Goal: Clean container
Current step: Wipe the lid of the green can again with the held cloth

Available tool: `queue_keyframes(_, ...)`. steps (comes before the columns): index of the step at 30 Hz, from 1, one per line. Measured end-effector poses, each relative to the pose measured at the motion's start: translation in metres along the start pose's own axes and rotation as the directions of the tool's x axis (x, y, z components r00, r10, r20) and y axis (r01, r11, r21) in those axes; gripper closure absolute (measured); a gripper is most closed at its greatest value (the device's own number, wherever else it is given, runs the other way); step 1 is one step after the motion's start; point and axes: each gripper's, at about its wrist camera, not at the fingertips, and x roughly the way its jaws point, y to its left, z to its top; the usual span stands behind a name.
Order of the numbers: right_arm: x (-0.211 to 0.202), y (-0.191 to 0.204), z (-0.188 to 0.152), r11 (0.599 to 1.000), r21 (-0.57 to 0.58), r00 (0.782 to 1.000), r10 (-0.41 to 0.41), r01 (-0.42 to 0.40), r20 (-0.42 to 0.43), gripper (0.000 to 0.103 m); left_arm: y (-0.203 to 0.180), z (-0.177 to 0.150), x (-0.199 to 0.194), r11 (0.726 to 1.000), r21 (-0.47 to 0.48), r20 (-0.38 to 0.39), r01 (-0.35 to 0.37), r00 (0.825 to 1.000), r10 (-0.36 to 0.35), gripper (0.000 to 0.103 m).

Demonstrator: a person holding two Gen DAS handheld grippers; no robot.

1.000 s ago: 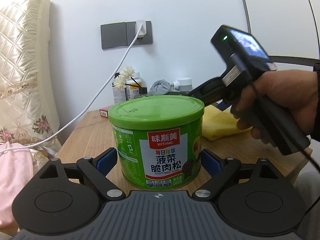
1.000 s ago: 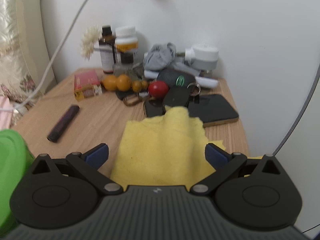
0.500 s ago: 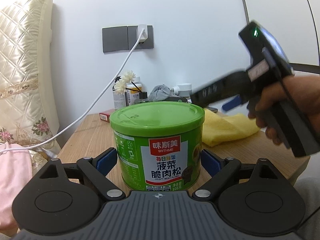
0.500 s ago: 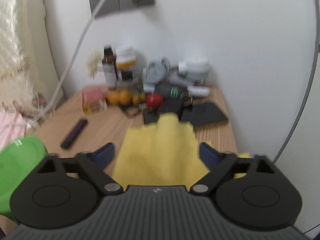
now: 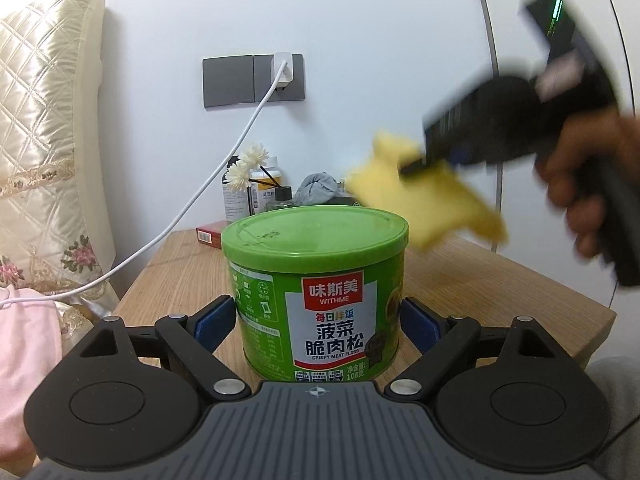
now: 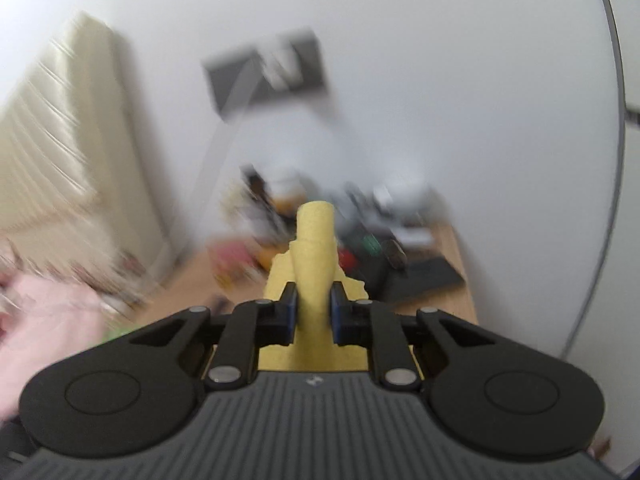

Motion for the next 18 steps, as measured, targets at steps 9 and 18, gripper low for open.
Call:
queue_keyframes(9,-0.016,0.06,-0.014,0.985,-0.069,0.985,0.155,-0.16,-0.082,0.086,-0.007,-0.003,-0.005,0.999,0.036,0.01,-0.006,1.0,0.005,0.015)
queue_keyframes(18,0.011,0.074,-0.034,0.975,-0.128,0.975,0.163,-0.182,-0.15,0.085,-0.01,-0.004,0.003,0.998,0.052,0.045,-0.03,0.999,0.028,0.01)
